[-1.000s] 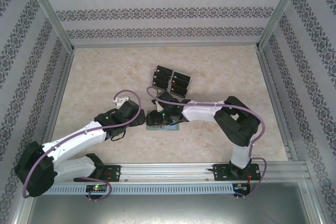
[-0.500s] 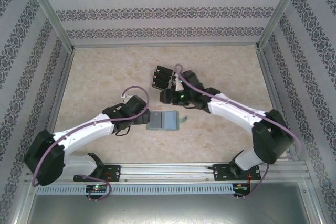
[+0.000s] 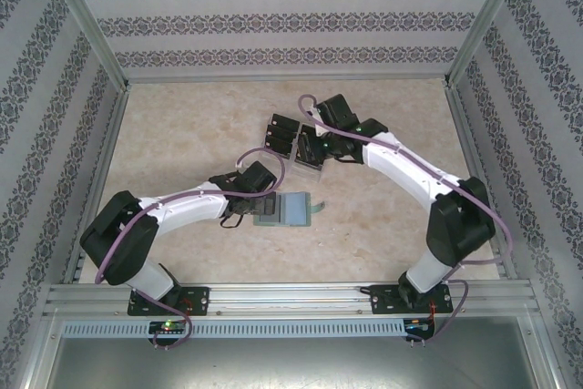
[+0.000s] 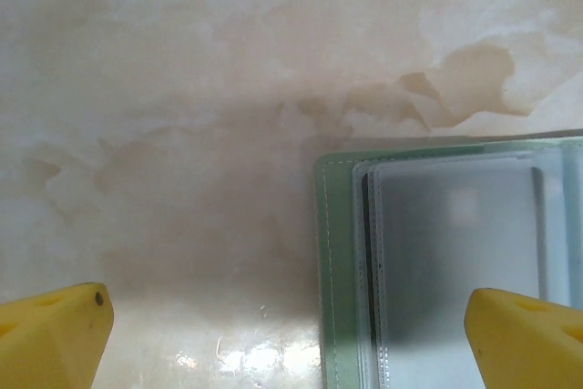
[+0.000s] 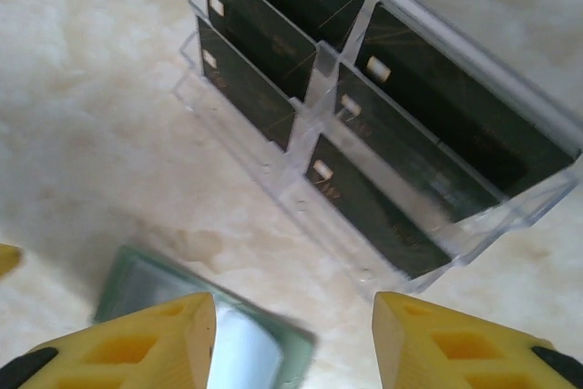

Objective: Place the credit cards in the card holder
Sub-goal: Pick up the credit card from the storage box.

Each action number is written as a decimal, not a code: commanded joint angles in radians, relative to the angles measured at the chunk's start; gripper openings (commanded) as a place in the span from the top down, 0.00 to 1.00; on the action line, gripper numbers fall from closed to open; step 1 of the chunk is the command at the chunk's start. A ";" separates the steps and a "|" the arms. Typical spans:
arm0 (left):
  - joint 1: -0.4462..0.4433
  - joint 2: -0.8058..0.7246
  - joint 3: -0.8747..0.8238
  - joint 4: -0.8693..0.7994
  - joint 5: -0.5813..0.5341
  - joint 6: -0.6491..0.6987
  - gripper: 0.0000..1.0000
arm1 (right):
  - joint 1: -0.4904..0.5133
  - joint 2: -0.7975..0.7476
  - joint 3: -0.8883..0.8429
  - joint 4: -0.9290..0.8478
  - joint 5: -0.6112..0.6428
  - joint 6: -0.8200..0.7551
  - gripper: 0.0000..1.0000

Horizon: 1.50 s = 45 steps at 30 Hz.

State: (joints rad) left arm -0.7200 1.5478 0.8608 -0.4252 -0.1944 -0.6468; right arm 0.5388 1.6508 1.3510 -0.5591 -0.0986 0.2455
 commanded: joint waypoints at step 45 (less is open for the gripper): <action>-0.007 0.000 -0.044 0.014 -0.040 -0.004 0.00 | 0.022 0.318 0.185 -0.094 0.185 -0.360 0.76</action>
State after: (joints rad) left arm -0.7200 1.5478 0.8192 -0.4213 -0.2146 -0.6472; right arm 0.5476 1.9831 1.5478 -0.6418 0.0788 -0.1089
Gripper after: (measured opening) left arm 0.999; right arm 0.245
